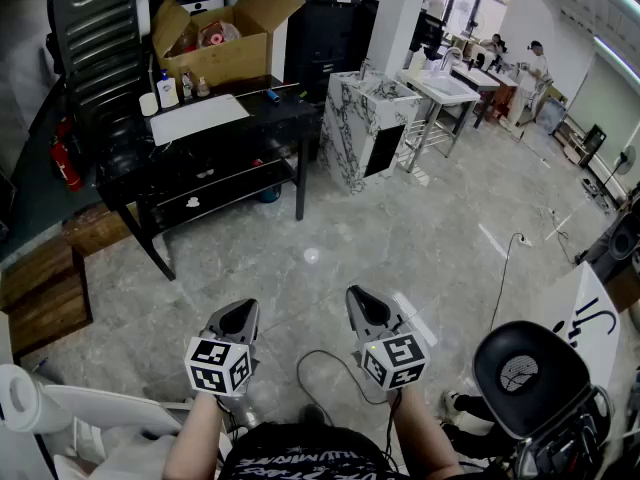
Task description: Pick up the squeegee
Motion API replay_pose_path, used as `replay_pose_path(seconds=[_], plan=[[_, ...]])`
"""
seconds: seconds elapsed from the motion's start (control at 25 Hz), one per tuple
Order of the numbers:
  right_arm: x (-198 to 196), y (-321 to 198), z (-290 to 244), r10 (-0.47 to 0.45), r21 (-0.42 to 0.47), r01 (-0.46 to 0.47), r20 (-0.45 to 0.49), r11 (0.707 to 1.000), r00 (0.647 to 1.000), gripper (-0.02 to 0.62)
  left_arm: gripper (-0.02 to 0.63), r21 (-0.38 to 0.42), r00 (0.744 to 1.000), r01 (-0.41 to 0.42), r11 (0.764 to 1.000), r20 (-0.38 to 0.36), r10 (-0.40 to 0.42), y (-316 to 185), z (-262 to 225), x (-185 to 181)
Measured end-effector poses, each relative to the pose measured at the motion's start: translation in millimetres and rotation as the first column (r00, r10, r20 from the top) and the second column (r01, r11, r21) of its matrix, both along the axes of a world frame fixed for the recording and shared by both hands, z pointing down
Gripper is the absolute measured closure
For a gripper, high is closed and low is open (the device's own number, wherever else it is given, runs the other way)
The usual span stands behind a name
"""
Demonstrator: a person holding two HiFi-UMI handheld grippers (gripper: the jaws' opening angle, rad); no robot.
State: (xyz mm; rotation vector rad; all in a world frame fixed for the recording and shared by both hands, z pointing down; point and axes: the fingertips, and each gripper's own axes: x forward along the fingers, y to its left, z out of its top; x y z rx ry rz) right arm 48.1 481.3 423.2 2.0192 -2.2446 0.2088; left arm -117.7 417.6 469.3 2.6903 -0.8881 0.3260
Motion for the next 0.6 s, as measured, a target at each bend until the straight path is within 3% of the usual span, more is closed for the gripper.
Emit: replay_pose_path(seconds=[0.6], plan=[[18,-2,8,-0.028,0.010,0.028,0.015,1.000,0.999,0.540,0.586,0.009,0.999,0.029,1.000,0.021,-0.029,1,7,18]])
